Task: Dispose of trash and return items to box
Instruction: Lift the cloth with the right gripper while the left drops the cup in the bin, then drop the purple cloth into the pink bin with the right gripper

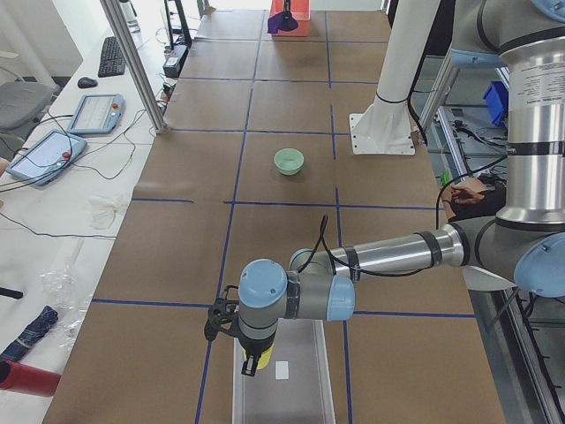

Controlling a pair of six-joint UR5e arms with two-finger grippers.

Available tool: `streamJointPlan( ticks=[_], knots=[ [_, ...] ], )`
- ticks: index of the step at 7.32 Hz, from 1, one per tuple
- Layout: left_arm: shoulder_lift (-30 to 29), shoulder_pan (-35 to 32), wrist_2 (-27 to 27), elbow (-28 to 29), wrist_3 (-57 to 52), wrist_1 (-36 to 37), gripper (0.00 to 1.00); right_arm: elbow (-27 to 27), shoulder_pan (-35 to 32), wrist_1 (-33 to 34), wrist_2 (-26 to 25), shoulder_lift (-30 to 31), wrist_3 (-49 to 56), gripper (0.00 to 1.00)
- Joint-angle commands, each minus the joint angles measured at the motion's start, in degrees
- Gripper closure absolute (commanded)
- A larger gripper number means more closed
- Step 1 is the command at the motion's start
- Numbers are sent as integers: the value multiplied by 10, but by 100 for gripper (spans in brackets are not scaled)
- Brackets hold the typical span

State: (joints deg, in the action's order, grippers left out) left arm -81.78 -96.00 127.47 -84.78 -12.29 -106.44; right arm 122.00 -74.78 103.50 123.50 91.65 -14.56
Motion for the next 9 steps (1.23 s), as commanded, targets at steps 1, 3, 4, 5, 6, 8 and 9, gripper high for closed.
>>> streamJointPlan(
  ticks=[1,3,4,5,6,8,9],
  knots=[
    [9,36,50,19,0,-24,100,-2,-56,46,0,-13,85,100],
    [12,57,68,64,2,-94,100,-4,-66,43,0,0,100,100],
    [12,72,83,66,2,-99,100,-3,-76,42,1,6,102,100],
    [12,89,84,67,13,-118,100,-4,-86,41,5,15,122,100],
    [12,101,85,76,34,-146,100,-4,-91,42,6,17,128,100],
    [11,117,83,88,36,-168,51,-5,-100,42,6,19,129,100],
    [11,117,81,88,35,-186,1,-5,-105,42,6,18,129,100]
  ],
)
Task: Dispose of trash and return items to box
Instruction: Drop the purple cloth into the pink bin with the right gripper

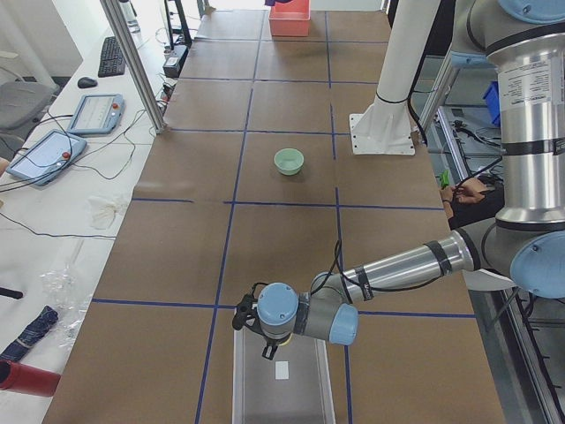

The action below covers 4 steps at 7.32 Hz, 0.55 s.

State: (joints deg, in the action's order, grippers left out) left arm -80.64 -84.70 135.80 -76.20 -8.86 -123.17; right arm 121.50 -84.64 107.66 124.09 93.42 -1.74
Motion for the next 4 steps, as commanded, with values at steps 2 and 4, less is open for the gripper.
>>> streamJointPlan(
  ticks=[2,4],
  knots=[
    [-3,2,-5,-5,-1,-26,0,-5,-14,0,0,0,1,100],
    [-6,-12,-5,-61,-2,19,0,-20,-32,1,16,0,1,100]
  ],
)
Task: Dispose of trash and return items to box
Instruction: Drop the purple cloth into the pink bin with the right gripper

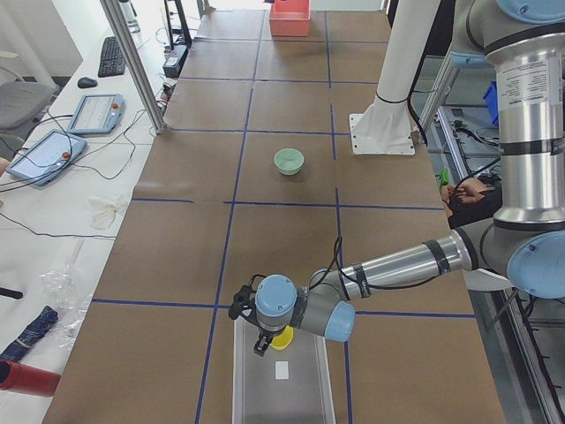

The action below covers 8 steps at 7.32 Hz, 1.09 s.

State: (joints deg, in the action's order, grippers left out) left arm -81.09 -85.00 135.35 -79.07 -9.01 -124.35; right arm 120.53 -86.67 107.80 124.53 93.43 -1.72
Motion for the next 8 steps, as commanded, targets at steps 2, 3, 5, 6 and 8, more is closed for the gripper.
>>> streamJointPlan(
  ticks=[2,3,5,6,8],
  knots=[
    [-32,-17,-13,-161,7,199,0,-41,-39,-2,27,0,41,100],
    [-67,-25,-14,-206,40,266,0,-70,-64,-2,24,0,91,100],
    [-71,-16,-13,-276,188,273,0,-176,-115,-26,21,-3,198,100],
    [-73,1,-9,-289,219,272,0,-257,-139,-109,22,2,209,100],
    [-79,39,-9,-293,283,233,0,-406,-145,-267,25,3,215,100]
  ],
)
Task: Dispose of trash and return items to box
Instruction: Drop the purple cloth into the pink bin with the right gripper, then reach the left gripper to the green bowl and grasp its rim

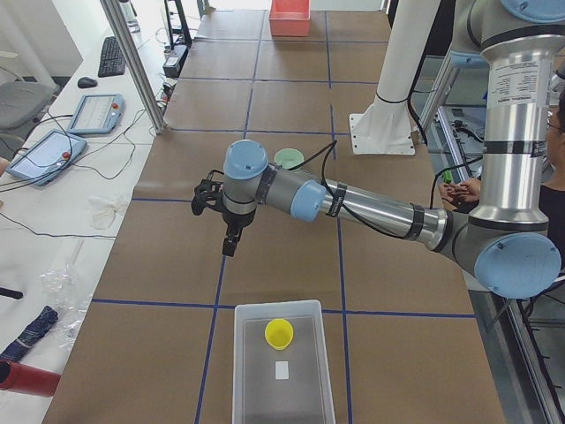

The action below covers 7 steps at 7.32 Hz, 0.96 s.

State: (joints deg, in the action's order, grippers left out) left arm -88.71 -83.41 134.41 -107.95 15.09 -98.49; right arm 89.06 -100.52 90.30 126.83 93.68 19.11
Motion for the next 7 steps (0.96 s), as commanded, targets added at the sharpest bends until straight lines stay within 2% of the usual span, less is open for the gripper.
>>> streamJointPlan(
  ticks=[1,2,5,7],
  knots=[
    [-3,47,1,-5,83,-54,0,-126,-6,-114,13,2,4,74],
    [-4,71,1,-7,124,-83,0,-129,-6,-114,24,13,4,1],
    [-9,182,-9,-68,303,-113,0,-95,-6,-115,53,38,0,0],
    [-67,295,-95,-81,454,-112,0,-67,-6,-114,66,42,-7,0]
  ],
)
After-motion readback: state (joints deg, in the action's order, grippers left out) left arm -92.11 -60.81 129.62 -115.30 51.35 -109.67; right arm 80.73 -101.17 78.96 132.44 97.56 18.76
